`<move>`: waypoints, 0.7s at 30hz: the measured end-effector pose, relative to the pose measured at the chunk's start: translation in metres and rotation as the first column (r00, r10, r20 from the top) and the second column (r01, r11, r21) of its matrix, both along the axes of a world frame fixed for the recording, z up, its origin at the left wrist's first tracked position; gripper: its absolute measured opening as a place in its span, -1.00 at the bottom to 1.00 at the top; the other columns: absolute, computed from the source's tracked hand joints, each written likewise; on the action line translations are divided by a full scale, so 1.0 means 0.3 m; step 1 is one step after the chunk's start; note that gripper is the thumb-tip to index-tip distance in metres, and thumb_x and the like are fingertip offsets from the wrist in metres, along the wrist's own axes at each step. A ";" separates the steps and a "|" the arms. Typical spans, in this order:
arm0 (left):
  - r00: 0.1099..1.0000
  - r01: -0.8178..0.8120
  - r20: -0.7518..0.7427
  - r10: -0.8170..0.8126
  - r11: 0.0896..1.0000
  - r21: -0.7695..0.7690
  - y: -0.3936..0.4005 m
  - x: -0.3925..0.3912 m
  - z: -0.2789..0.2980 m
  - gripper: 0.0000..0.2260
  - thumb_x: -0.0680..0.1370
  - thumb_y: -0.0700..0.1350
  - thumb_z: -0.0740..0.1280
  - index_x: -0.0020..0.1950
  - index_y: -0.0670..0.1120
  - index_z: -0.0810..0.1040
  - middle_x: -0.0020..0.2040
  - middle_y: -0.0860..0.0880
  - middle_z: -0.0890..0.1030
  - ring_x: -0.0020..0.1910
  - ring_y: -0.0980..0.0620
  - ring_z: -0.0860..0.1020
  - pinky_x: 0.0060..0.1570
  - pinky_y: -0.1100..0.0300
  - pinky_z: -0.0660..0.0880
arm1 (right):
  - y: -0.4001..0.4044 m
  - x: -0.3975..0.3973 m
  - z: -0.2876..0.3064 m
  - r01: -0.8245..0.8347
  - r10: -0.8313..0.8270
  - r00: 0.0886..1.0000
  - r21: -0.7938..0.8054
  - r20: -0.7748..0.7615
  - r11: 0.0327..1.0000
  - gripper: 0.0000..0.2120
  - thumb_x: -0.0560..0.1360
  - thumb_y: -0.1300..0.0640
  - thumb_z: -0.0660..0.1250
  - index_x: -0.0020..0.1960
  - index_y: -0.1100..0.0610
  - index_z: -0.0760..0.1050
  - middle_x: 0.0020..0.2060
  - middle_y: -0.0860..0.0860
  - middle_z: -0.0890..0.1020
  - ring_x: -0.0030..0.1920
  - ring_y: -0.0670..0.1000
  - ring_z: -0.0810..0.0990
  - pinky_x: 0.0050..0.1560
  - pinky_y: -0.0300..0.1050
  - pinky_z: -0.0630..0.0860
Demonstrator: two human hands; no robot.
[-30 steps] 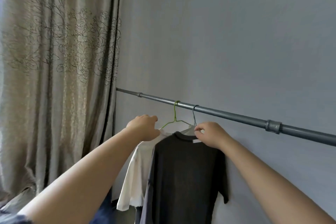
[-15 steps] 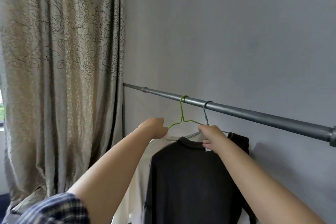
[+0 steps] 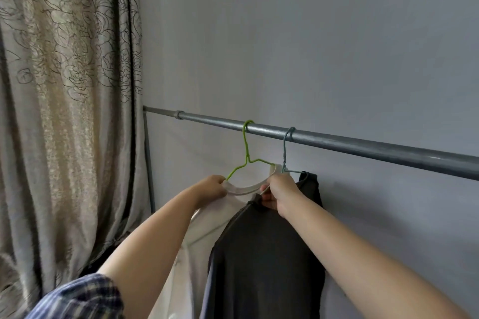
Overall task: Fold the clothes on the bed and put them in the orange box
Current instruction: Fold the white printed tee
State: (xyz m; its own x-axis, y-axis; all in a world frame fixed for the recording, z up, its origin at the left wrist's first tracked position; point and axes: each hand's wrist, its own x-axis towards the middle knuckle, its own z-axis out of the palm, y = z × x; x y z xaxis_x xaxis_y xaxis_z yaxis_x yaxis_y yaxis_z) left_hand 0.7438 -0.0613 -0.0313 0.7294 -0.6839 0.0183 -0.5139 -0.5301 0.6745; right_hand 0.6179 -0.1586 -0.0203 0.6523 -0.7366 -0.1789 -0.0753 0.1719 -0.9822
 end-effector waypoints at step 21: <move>0.850 -0.520 -0.221 0.479 0.692 -0.501 0.936 -0.447 0.245 -0.78 0.56 -0.18 0.27 -0.29 -0.17 0.45 -0.53 -0.06 0.48 -0.70 0.17 0.40 -0.62 0.40 0.35 | 0.477 -0.103 0.181 -0.306 0.417 0.905 -0.554 0.082 0.774 -0.69 0.57 0.25 0.08 -0.35 0.13 0.30 -0.44 0.01 0.36 -0.43 -0.05 0.32 -0.37 -0.21 0.28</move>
State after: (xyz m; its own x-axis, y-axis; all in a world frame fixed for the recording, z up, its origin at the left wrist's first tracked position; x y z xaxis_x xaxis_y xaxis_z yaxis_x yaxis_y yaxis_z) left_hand 0.6097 0.2197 0.0423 0.9738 -0.1142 0.1967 -0.2197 -0.2483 0.9435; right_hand 0.5868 -0.0154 0.0341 0.8688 -0.3833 0.3133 0.1684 -0.3664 -0.9151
